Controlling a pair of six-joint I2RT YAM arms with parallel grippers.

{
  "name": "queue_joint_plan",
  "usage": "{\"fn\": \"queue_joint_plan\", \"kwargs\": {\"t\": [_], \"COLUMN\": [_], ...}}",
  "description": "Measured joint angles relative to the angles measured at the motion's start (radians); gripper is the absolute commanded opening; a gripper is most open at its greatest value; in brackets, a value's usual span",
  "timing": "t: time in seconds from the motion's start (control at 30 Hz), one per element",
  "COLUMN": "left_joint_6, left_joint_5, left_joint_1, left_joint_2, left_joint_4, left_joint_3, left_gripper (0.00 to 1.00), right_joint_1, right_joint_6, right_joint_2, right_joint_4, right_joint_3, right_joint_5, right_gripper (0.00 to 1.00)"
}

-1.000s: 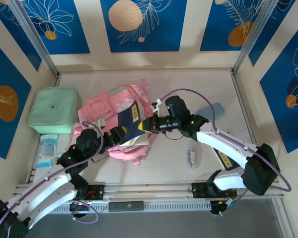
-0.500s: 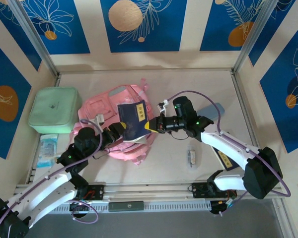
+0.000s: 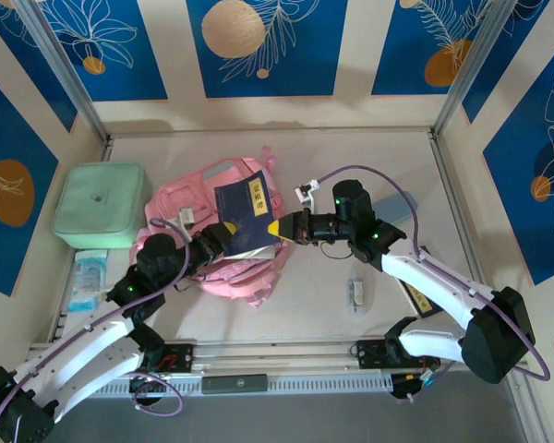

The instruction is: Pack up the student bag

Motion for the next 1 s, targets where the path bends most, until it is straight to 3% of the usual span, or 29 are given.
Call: {"fn": "queue_joint_plan", "kwargs": {"t": [0.23,0.33,0.4,0.5,0.7,0.83,1.0], "left_joint_6": [0.008,0.004,0.006,0.003,-0.005,-0.025,-0.042], "left_joint_5": [0.003,0.005,0.011,0.012,0.026,0.045,0.053], "left_joint_1": [0.000,0.000,0.000,0.000,-0.001,-0.006,-0.020], "left_joint_2": [0.002,0.007,0.011,0.017,0.069,0.117,0.161], "left_joint_4": [0.000,0.000,0.000,0.002,0.042,0.107,0.165], "left_joint_3": [0.000,0.000,0.003,0.015,0.077,0.108,0.120], "left_gripper": [0.13,0.01,0.00,0.00,0.00,0.00,0.00], "right_joint_1": [-0.013,-0.016,-0.019,-0.027,-0.078,-0.114,-0.116], "right_joint_6": [-0.023,-0.038,-0.049,-0.069,-0.070,-0.026,0.073], "right_joint_2": [0.013,0.021,0.022,0.021,0.016,0.016,0.017], "right_joint_4": [-0.022,-0.043,-0.059,-0.091,-0.161,-0.135,0.002], "right_joint_3": [-0.011,-0.011,-0.011,-0.009,-0.009,-0.018,-0.025], "right_joint_5": [-0.001,0.003,0.003,0.008,0.018,-0.023,-0.101], "right_gripper": [0.01,0.12,0.24,0.54,0.88,0.99,0.99]}}
